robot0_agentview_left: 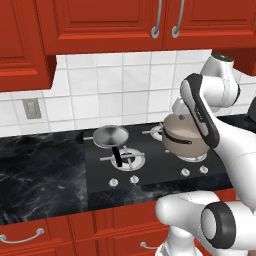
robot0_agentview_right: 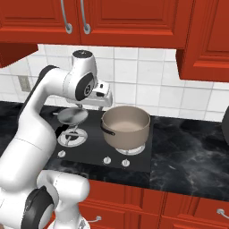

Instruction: Move the pot and pan from the stove into the sink.

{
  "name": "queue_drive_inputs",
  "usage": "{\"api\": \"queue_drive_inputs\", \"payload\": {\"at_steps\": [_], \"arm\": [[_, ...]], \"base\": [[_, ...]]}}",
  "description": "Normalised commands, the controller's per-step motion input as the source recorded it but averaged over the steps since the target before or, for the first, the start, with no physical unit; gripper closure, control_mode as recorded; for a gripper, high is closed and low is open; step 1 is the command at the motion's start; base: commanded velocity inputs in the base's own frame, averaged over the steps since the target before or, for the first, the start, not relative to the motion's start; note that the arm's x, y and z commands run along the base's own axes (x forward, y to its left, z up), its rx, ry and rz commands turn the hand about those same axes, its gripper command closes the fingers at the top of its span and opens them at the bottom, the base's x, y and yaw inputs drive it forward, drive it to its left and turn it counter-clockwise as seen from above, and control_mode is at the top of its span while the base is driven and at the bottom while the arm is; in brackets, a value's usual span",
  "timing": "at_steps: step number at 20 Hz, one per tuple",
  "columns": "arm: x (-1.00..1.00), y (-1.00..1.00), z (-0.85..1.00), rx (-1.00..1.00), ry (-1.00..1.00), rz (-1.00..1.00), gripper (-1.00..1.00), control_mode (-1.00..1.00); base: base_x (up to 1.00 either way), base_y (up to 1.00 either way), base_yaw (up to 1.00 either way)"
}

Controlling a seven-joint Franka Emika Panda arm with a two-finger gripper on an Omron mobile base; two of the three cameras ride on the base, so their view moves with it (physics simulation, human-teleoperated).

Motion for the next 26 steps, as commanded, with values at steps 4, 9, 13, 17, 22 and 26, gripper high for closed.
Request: {"api": "queue_drive_inputs", "payload": {"at_steps": [4,9,13,17,22,26], "arm": [[0.00,-0.01,-0.18,-0.01,0.00,0.02,-1.00,-1.00],[0.00,-0.02,-0.23,-0.01,0.00,0.02,-1.00,-1.00],[0.01,-0.02,-0.16,0.00,0.00,0.03,-1.00,-1.00],[0.06,-0.03,-0.19,-0.01,0.00,0.04,-1.00,-1.00],[0.09,-0.02,-0.23,-0.02,0.00,0.05,-1.00,-1.00],[0.13,-0.05,-0.28,-0.03,0.00,0.05,-1.00,-1.00]], "base": [[0.00,0.00,0.00],[0.00,0.00,0.00],[0.00,0.00,0.00],[0.00,0.00,0.00],[0.00,0.00,0.00],[0.00,0.00,0.00]]}}
